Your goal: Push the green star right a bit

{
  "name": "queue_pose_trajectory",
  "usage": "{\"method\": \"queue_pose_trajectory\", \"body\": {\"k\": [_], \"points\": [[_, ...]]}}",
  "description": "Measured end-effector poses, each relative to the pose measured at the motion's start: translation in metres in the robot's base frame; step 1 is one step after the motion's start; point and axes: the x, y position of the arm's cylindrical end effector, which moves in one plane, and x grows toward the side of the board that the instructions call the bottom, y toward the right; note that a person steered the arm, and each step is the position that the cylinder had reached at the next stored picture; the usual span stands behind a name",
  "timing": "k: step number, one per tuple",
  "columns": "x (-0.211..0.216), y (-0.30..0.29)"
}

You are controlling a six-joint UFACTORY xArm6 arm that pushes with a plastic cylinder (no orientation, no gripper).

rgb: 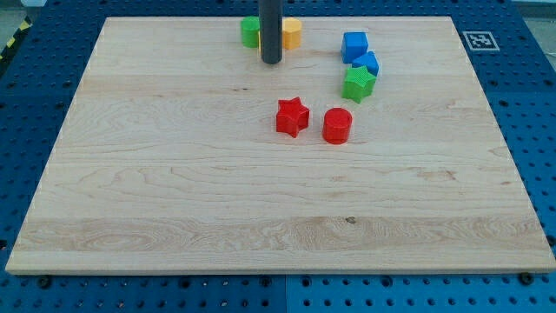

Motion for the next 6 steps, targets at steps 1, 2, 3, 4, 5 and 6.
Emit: {"method": "queue_pose_trajectory", "body": {"k": [1,2,3,4,5,6], "points": [[0.028,0.028],[0.047,0.078],[0.085,0.120],[0.103,0.128],[0.106,0.154],[0.102,0.176]]}}
